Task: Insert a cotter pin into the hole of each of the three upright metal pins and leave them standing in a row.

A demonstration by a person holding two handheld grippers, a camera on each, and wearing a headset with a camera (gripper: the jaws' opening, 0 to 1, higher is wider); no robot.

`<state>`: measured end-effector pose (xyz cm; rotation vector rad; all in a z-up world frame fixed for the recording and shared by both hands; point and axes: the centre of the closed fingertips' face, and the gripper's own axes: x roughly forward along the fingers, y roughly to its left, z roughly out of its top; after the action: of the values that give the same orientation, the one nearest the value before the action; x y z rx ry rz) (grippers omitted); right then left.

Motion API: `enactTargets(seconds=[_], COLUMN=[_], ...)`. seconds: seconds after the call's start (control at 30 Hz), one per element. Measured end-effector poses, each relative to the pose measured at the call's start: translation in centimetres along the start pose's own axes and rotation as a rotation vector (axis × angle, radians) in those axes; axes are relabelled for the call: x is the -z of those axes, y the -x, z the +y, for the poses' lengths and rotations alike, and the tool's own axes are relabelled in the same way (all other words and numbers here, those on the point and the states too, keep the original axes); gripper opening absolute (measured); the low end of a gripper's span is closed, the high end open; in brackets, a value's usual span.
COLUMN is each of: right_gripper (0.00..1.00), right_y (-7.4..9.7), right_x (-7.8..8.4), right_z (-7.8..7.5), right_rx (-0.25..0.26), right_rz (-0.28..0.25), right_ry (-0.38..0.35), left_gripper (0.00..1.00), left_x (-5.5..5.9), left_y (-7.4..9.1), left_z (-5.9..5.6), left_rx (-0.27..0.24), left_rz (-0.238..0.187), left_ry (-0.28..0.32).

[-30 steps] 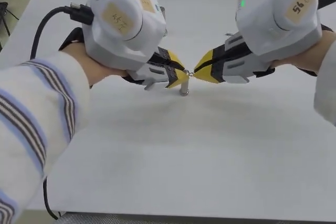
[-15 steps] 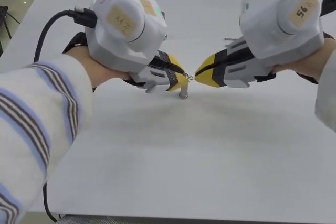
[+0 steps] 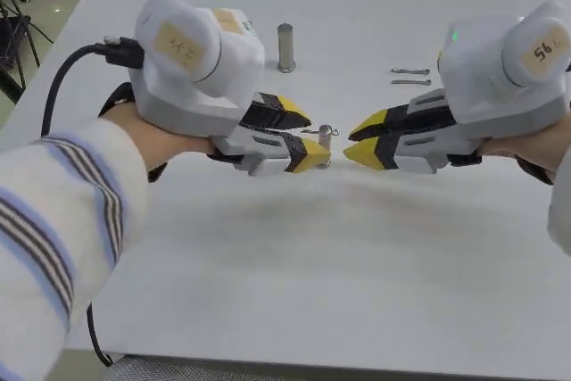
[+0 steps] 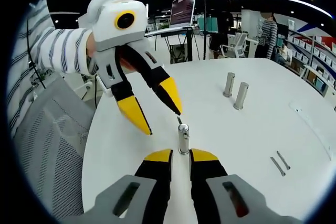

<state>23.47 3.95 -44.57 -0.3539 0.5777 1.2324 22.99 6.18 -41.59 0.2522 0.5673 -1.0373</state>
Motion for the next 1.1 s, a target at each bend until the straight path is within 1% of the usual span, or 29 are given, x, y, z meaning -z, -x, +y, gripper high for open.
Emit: enactTargets(seconds=[0.03,0.07,0.13,0.2,0.23,0.37,0.5,0.53,0.6,0.67,0.7,0.83,1.0,1.07,1.1], right_gripper=[0.09,0.10,0.14,0.18,0.20,0.21,0.21,0.21,0.20,0.19,0.19,0.18,0.17,0.17,0.17], right_y=[-0.1,-0.2,-0.5,-0.9,-1.0,-1.7,-2.2,-2.3,-2.5,-2.6,-2.7,-2.9,-3.3,-3.5,-3.6], right_x=[0.0,-0.1,-0.1,-0.1,0.0,0.0,-0.2,-0.2,-0.2,-0.3,-0.3,-0.3,-0.1,0.0,0.0], right_z=[0.1,0.2,0.3,0.3,0.3,0.3,0.3,0.1,0.1,0.1,0.1,0.0,0.1,0.2,0.2], right_rx=[-0.001,0.000,0.005,0.015,0.019,0.019,0.019,0.021,0.025,0.028,0.029,0.035,0.039,0.039,0.040], right_rz=[-0.007,-0.019,-0.032,-0.038,-0.038,-0.042,-0.066,-0.069,-0.071,-0.076,-0.078,-0.085,-0.092,-0.092,-0.091], right_ry=[-0.009,-0.019,-0.031,-0.039,-0.039,-0.044,-0.064,-0.065,-0.063,-0.060,-0.061,-0.066,-0.072,-0.072,-0.074], left_gripper=[0.29,0.32,0.37,0.41,0.44,0.56,0.66,0.70,0.76,0.82,0.85,0.98,0.99,0.99,0.99], left_x=[0.0,-0.2,-0.1,-0.1,-0.2,-0.1,-0.3,-0.3,-0.3,-0.2,-0.2,0.1,0.8,1.1,1.2], left_y=[0.2,0.6,1.1,1.6,1.8,2.6,3.1,3.2,3.5,3.7,3.9,4.2,4.6,4.7,4.8], left_z=[-0.1,-0.1,-0.3,-0.4,-0.5,-0.9,-1.3,-1.4,-1.1,-1.1,-1.0,-0.9,-1.0,-0.7,-0.7], left_rx=[-0.001,-0.010,-0.013,-0.018,-0.024,-0.035,-0.040,-0.047,-0.084,-0.095,-0.112,-0.146,-0.168,-0.194,-0.197], left_rz=[-0.014,-0.041,-0.066,-0.087,-0.106,-0.126,-0.155,-0.162,-0.174,-0.184,-0.193,-0.199,-0.200,-0.205,-0.205], left_ry=[0.019,0.038,0.064,0.074,0.083,0.104,0.133,0.139,0.158,0.182,0.194,0.198,0.210,0.226,0.228])
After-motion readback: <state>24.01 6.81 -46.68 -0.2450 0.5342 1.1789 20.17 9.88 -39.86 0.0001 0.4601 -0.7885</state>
